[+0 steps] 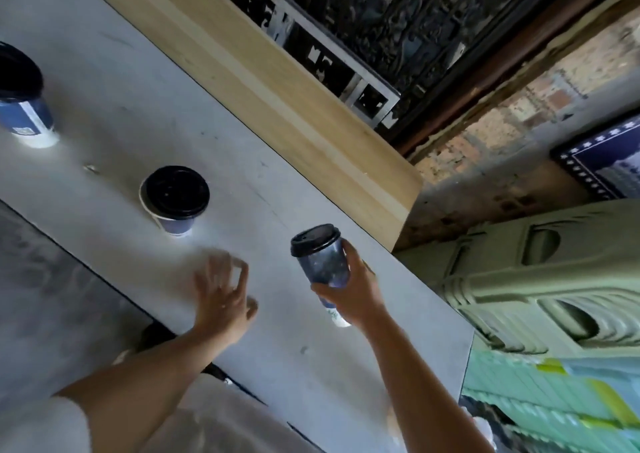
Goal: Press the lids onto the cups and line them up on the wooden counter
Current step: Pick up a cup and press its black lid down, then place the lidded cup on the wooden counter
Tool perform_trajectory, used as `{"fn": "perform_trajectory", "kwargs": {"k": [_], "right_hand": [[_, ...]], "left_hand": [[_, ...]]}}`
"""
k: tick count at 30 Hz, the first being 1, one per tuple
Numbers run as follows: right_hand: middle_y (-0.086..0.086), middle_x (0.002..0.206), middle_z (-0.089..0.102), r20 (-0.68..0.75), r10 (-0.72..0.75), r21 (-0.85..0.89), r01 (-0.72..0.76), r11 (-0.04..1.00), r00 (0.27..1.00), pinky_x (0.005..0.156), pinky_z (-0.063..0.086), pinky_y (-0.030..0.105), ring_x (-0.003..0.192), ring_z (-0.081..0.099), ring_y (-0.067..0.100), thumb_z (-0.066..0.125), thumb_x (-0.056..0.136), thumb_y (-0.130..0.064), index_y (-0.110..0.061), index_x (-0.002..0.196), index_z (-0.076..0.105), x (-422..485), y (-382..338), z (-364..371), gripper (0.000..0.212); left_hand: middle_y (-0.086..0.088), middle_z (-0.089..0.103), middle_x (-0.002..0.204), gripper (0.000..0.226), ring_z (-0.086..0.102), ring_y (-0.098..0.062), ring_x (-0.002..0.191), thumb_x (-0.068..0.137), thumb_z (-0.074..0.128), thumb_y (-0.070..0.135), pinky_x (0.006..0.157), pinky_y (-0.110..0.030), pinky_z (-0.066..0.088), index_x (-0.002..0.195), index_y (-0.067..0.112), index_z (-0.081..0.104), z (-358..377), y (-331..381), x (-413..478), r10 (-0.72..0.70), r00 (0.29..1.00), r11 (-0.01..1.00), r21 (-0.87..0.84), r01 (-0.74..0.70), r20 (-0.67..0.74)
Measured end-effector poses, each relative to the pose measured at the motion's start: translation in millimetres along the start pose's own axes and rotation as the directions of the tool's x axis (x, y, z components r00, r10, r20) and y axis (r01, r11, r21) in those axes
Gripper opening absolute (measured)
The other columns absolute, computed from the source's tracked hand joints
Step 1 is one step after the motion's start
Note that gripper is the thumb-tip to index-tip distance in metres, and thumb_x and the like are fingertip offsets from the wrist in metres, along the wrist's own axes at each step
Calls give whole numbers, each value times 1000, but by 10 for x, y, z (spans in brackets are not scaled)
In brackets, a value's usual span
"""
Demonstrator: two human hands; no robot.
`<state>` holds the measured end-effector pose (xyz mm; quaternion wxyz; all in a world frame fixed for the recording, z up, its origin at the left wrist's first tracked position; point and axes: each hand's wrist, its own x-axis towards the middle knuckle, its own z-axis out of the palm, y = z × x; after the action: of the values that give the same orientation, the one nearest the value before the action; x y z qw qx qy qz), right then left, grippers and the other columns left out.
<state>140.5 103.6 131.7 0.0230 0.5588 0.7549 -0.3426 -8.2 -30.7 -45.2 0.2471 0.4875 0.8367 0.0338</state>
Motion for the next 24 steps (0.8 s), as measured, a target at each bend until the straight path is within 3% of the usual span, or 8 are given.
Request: {"fn": "perform_trajectory", "kwargs": {"k": [2,4,8,10,13,17,20,24], "right_hand": [[1,133,55,28,-105,-169,108,980,994,97,49,39,119,54,24,82,74,-28,-32,152,31,47,-14,-220,93],[-1,140,48,57,-180,-414,187,891,982,103,44,42,124,48,24,75,80,-26,-39,154,24,71,-67,-450,90],[2,141,46,142,-462,-841,353,411,875,117,22,55,128,42,32,73,78,-14,-46,151,30,187,-351,-935,91],[5,141,43,213,-454,-923,331,198,865,117,12,62,130,39,36,75,77,-18,-47,150,29,195,-587,-1162,91],[8,140,40,223,-400,-973,228,-38,889,116,4,67,131,35,40,72,80,-31,-45,149,28,128,-856,-1371,83],[13,132,43,182,-359,-978,131,-162,915,114,-1,70,127,35,44,67,83,-32,-30,136,50,5,-990,-1358,56],[18,133,42,193,-325,-959,107,-264,926,114,-1,71,129,32,47,61,87,-30,-20,129,56,-37,-1009,-1221,44],[20,133,42,206,-366,-958,109,-267,908,115,0,71,128,33,48,58,88,-28,-18,128,57,-18,-1107,-1095,41]], "left_hand": [[-29,27,156,90,22,-57,141,69,78,38,106,-75,23,145,7,43,96,66,-9,-5,1000,998,-57,4,-17],[-27,22,159,88,18,-55,144,72,74,37,110,-74,17,148,8,40,176,122,-35,-28,999,994,-103,25,-31],[-24,22,162,80,24,-55,143,80,44,50,118,-65,1,148,8,43,301,114,-46,-38,996,994,-108,29,-85],[-26,26,161,79,30,-57,139,82,41,51,117,-67,4,147,6,47,343,77,-41,-20,994,996,-90,10,-103],[-29,27,159,78,33,-57,136,85,43,50,115,-69,13,146,3,47,392,58,-39,-6,982,998,-59,-5,-187],[-29,25,160,80,28,-58,139,83,41,52,118,-64,8,145,1,47,382,90,-8,-6,973,999,-44,-4,-232],[-28,24,161,80,25,-56,142,83,42,52,115,-68,14,146,4,47,371,108,-9,-22,979,998,-59,11,-201],[-27,22,162,81,23,-54,144,82,41,53,114,-69,15,147,5,46,384,105,-6,-25,973,999,-32,18,-230]]}}
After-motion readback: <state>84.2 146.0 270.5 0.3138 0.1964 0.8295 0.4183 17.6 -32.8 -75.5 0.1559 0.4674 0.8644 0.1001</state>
